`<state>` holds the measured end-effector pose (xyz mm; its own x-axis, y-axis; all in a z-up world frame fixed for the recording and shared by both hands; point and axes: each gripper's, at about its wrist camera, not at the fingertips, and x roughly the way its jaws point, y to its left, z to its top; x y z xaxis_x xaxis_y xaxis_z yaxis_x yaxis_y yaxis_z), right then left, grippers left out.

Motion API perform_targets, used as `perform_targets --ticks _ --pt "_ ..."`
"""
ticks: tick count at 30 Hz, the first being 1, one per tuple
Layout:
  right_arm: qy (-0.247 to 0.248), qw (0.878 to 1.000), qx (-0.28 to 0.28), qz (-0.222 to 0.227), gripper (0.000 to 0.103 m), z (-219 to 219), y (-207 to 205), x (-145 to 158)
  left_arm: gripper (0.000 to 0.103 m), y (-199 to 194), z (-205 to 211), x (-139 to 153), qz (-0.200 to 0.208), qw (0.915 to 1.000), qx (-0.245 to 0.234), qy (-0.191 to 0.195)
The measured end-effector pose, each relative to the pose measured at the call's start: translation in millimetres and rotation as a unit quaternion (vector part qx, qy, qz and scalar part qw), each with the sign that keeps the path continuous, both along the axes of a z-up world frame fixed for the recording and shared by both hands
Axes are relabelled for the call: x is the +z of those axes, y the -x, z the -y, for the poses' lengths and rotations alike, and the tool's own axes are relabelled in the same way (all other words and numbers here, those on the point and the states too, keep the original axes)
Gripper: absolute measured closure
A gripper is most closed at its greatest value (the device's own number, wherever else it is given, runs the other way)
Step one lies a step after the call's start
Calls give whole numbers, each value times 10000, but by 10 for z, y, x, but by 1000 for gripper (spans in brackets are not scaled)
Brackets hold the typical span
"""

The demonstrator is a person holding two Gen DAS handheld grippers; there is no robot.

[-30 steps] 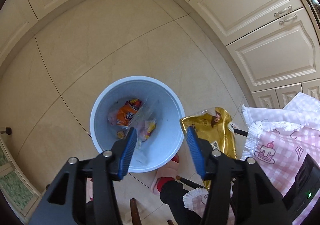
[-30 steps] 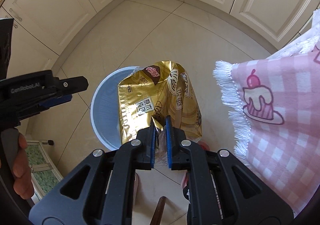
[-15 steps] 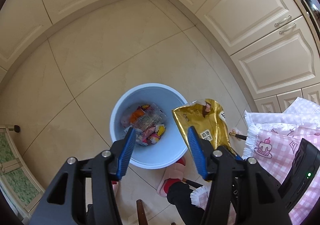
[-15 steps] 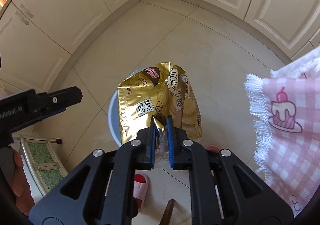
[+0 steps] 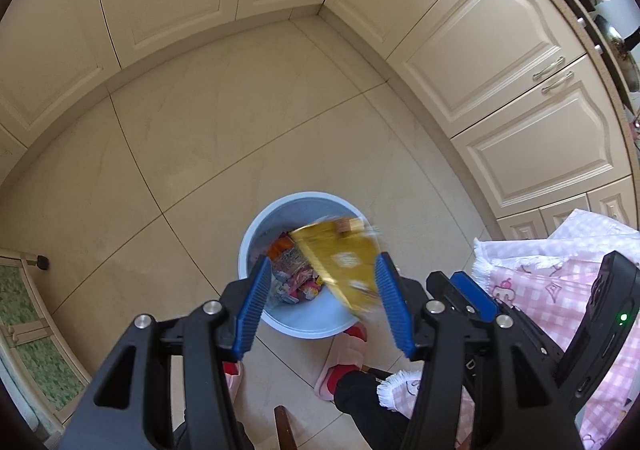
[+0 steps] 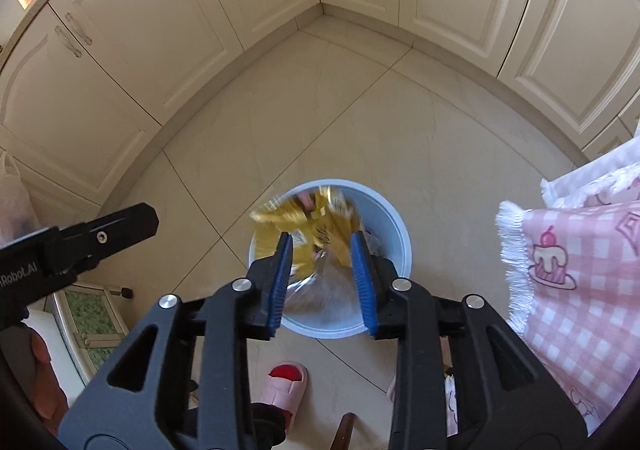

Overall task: Collect trash
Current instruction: 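Carry wrapper and gold bag over the blue bin and open both tools, then move both tools back over the table toward the orange peel and packet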

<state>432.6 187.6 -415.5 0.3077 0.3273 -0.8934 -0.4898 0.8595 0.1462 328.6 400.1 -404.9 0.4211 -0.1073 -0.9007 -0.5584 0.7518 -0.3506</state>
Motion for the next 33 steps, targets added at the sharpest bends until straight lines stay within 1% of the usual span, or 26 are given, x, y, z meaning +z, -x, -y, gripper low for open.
perform_targets --ticks 5,7,12,17,19,22,23,24,25,26,29,31,33 --pt "-65 9998 -52 165 72 118 125 257 50 151 61 264 185 9998 -15 -78" --pt "-147 9994 -76 303 72 196 197 425 50 211 118 405 275 9995 -61 -139" --pt "-320 9966 -179 737 72 488 416 949 50 320 316 795 574 9978 -208 -259" --pt "-474 9900 -417 1264 72 891 684 1508 50 460 689 1332 1048 9923 -502 -432" --pt "-445 9838 -534 1653 72 1117 856 1801 46 505 855 1532 1256 9887 -667 -479" --pt "-423 9746 -743 2071 72 1477 1088 2125 44 574 1292 1885 1613 9791 -1075 -617" --pt "-432 9715 -823 2179 72 1605 1172 2224 43 585 1424 1958 1682 9765 -1191 -630" --pt "-438 9676 -947 2300 68 1775 1268 2332 43 599 1594 2048 1768 9728 -1360 -619" --pt "-473 9637 -1060 2405 60 1937 1353 2411 43 615 1720 2103 1830 9704 -1466 -587" --pt "-476 9596 -1182 2509 58 2110 1444 2483 43 631 1913 2186 1949 9656 -1648 -495" --pt "-464 9522 -1444 2652 58 2530 1611 2579 43 672 2385 2336 2053 9547 -2112 -436" --pt "-454 9459 -1715 2715 58 2892 1737 2621 43 647 2861 2408 2089 9430 -2551 -449" --pt "-419 9382 -2040 2763 58 3232 1853 2661 43 635 3208 2441 2105 9319 -2919 -447"
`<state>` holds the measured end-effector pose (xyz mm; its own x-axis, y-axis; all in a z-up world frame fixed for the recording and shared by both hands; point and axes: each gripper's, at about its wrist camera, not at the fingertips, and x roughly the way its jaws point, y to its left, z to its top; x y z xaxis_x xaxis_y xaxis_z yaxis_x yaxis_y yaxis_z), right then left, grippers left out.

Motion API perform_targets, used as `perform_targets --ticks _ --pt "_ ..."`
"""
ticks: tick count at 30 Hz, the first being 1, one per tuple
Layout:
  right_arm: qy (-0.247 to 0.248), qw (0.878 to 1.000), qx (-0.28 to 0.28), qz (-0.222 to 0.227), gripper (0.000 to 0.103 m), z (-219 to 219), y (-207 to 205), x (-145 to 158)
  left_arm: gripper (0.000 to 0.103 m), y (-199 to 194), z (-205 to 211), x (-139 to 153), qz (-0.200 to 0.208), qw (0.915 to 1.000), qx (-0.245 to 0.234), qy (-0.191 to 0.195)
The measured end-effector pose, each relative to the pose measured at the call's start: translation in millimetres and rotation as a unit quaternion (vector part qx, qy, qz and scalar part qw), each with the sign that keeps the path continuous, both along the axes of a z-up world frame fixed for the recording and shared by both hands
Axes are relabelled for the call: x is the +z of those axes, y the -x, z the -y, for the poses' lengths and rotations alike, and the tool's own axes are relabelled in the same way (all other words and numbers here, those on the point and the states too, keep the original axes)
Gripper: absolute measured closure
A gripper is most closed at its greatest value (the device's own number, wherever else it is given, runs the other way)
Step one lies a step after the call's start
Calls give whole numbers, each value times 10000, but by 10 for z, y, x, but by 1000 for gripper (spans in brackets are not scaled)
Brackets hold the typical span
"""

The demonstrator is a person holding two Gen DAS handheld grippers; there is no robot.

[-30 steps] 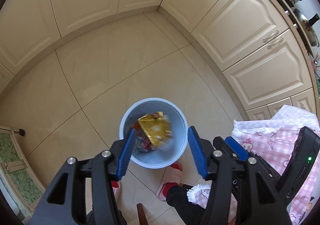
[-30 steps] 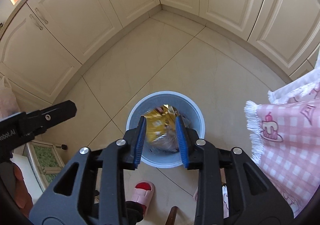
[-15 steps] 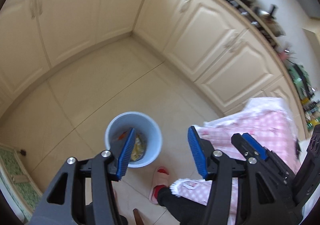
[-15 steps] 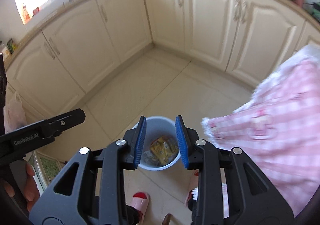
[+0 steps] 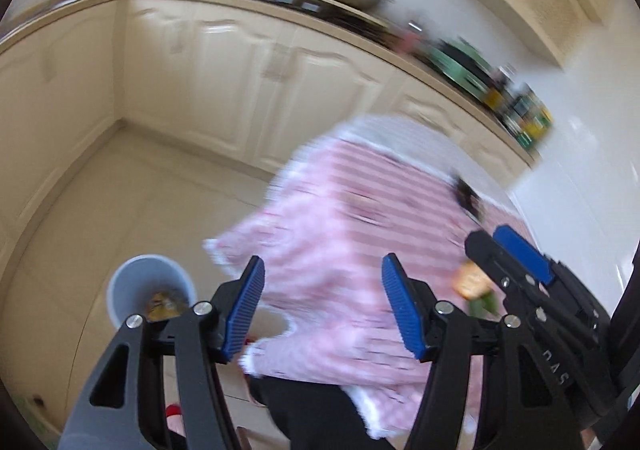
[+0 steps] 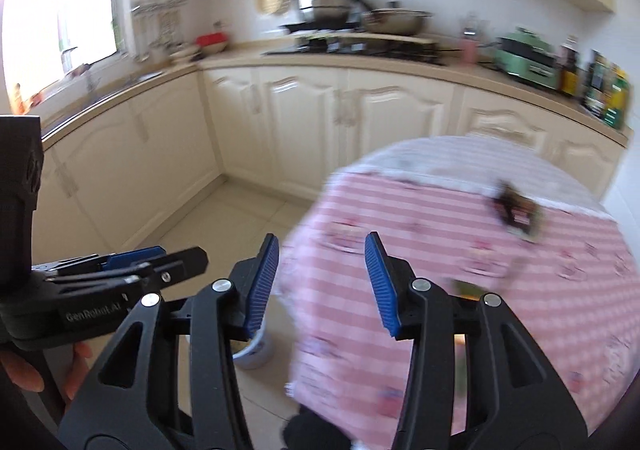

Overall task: Collect trash
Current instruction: 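Move both tools back over the table toward the orange peel and packet, then grasp the orange peel with leafy stem with the left tool while the right tool grasps the dark snack packet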

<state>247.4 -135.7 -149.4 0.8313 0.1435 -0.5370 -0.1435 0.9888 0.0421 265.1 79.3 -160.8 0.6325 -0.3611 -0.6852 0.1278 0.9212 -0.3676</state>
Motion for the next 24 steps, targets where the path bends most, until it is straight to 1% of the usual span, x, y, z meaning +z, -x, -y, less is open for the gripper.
perform_targets --ticks 1,2,3,4,6,9,11,14,19,22,23,24 --pt "-30 9999 -154 15 58 145 60 14 43 5 172 4 6 9998 -194 -32" --pt "-52 9995 -316 20 58 305 102 20 43 -10 434 17 9 9988 -495 -31" --pt "-85 9987 -507 29 58 501 144 25 42 -14 624 10 0 9974 -725 14" --pt "-127 9978 -657 42 58 664 182 31 42 -31 802 0 -41 9960 -897 17" --pt "-210 9951 -965 43 57 978 260 13 42 -47 1086 -61 -79 9935 -1138 -61" --pt "-330 9916 -1247 -15 57 1357 334 -72 41 -71 1496 -150 -140 9896 -1410 -230" --pt "-410 9898 -1363 -67 57 1531 355 -125 42 -112 1644 -194 -187 9883 -1493 -256" --pt "-521 9884 -1417 -146 57 1672 312 -210 42 -189 1780 -269 -252 9874 -1513 -400" --pt "-646 9878 -1395 -240 57 1762 244 -320 42 -317 1930 -395 -381 9856 -1543 -576" --pt "-691 9877 -1362 -323 57 1801 150 -375 42 -386 1993 -466 -365 9847 -1526 -757" --pt "-703 9877 -1352 -344 57 1811 118 -392 48 -405 2001 -476 -377 9844 -1529 -784" --pt "-712 9877 -1345 -369 57 1819 83 -412 60 -421 1998 -486 -366 9845 -1509 -818"
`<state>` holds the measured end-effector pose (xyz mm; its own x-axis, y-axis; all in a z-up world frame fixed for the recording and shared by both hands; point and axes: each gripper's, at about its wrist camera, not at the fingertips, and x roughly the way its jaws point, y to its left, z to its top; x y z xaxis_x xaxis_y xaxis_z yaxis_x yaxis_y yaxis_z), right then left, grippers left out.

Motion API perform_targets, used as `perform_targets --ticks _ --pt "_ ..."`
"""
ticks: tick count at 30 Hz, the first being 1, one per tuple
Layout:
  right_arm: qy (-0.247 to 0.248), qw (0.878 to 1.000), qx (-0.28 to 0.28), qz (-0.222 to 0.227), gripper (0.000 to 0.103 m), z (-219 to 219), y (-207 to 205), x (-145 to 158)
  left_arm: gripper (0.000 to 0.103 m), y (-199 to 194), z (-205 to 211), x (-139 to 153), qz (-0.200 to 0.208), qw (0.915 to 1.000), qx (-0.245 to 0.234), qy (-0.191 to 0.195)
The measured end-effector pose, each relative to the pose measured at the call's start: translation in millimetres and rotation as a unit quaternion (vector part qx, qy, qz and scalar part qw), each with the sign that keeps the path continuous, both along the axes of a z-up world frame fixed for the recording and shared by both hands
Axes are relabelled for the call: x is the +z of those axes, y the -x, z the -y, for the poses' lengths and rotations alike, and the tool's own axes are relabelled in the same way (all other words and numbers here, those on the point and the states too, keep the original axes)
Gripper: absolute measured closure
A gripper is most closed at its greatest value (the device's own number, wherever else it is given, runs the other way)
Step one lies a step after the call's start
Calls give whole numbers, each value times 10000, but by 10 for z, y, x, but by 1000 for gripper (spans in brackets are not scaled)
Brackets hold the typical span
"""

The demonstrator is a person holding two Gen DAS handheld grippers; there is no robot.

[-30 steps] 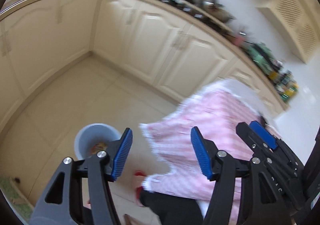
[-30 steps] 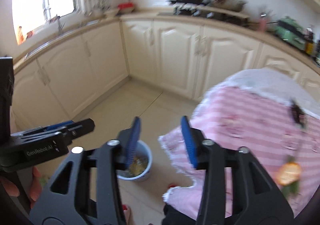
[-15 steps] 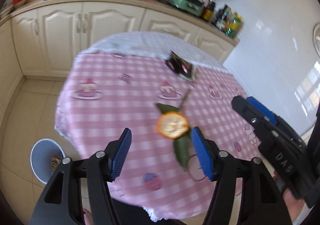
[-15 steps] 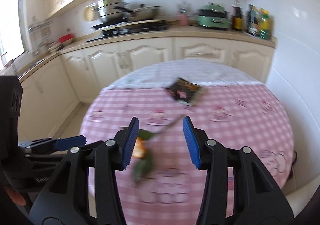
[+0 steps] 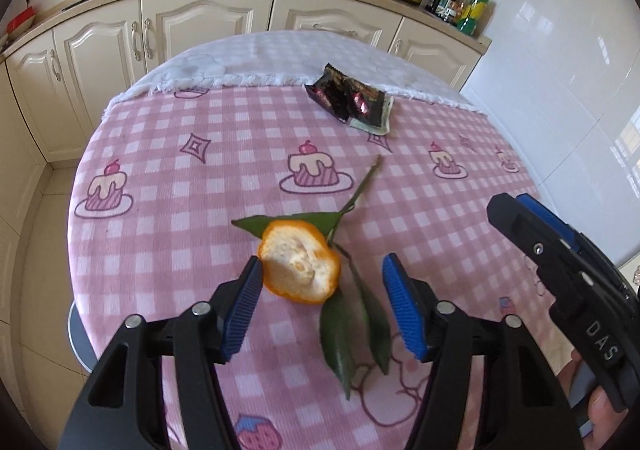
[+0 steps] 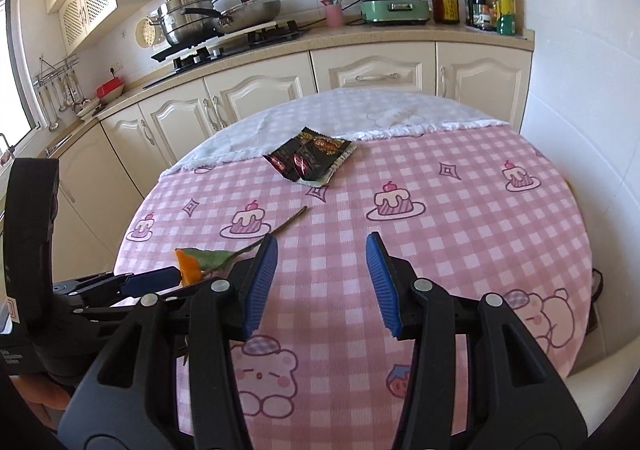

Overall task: Collect trash
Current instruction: 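Grasp the orange peel with leafy stem with the left tool while the right tool grasps the dark snack packet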

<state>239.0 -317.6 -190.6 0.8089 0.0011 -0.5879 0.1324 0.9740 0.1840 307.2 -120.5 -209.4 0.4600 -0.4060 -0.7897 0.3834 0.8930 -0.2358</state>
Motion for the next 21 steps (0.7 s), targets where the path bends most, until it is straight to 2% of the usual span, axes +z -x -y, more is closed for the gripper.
perform_targets --ticks 1,2,7,11,15,21 --pt "-13 10000 11 -20 57 11 -34 -12 80 -26 -6 -14 -13 10000 -23 20" --pt "-44 10000 28 -43 57 18 -73 -27 87 -50 -3 -5 -17 10000 -21 78" --pt "-87 9999 86 -79 57 33 -229 -42 91 -101 -54 144 319 9994 56 100" --pt "-49 9999 89 -64 57 45 -373 -9 92 -182 -218 280 488 9978 236 381" --pt "58 9999 96 -88 56 41 -606 18 92 -365 -491 415 648 9918 740 810" --pt "151 9992 191 -324 56 -6 -1102 -5 92 -701 -662 454 735 9841 1292 970"
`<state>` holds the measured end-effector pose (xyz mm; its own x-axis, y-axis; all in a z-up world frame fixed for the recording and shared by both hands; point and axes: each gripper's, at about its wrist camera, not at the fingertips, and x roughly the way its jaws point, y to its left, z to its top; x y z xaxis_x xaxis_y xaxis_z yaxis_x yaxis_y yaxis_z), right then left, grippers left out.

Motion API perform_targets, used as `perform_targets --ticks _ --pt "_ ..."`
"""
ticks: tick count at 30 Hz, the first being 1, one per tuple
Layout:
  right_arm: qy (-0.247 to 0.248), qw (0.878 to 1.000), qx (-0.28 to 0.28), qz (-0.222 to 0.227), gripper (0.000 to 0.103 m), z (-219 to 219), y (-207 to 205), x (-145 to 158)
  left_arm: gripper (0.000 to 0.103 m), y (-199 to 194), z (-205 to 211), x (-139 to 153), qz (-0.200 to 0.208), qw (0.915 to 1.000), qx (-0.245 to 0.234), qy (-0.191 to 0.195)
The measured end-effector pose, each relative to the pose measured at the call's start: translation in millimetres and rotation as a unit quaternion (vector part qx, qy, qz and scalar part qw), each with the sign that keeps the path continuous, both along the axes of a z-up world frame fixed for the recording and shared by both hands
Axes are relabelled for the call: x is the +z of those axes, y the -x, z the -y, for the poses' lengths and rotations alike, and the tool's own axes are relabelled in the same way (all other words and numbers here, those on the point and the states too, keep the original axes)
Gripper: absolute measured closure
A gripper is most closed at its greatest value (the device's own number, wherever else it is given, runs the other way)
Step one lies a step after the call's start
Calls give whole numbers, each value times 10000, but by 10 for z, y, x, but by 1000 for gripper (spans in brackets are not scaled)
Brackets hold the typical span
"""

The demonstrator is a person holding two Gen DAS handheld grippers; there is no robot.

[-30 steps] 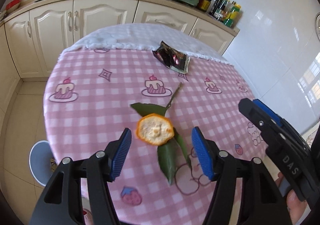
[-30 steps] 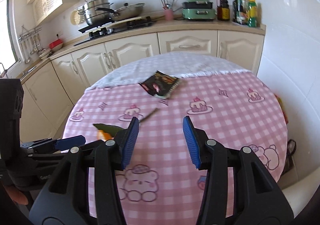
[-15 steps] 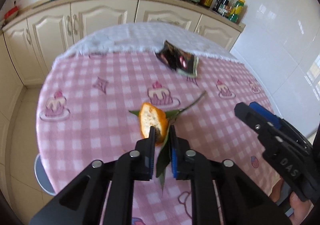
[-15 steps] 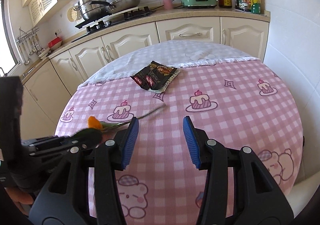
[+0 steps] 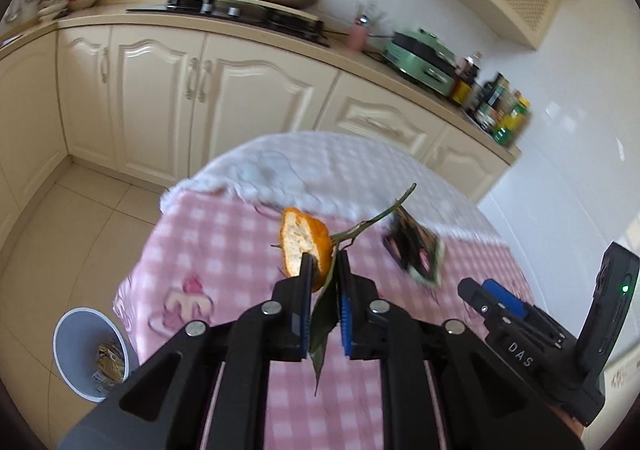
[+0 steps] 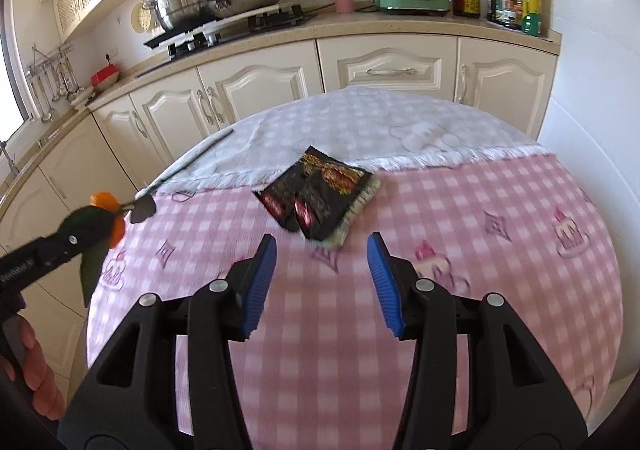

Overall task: Collect trash
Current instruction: 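Grasp the orange peel with leafy stem with the left tool while the right tool grasps the dark snack packet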

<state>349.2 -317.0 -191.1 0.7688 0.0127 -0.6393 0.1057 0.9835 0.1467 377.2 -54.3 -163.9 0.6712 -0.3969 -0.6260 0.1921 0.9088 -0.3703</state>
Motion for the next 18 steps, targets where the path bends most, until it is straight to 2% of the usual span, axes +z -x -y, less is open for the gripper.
perform_targets --ticks 8,9,10,12,18 --pt "153 9983 147 -549 56 -98 -666 -142 92 -333 -81 -104 -77 9997 192 149" --pt "122 9976 124 -674 61 -84 -739 -199 92 -346 -82 -114 -89 9997 182 157" --pt "159 9970 87 -758 76 -78 -781 -243 92 -365 -84 -128 -105 9997 170 169" --pt "346 9967 32 -735 83 -77 -785 -276 92 -386 -77 -150 -120 9997 126 199" --pt "282 9984 -11 -491 92 -33 -597 -176 92 -321 -107 -141 -69 9995 32 313"
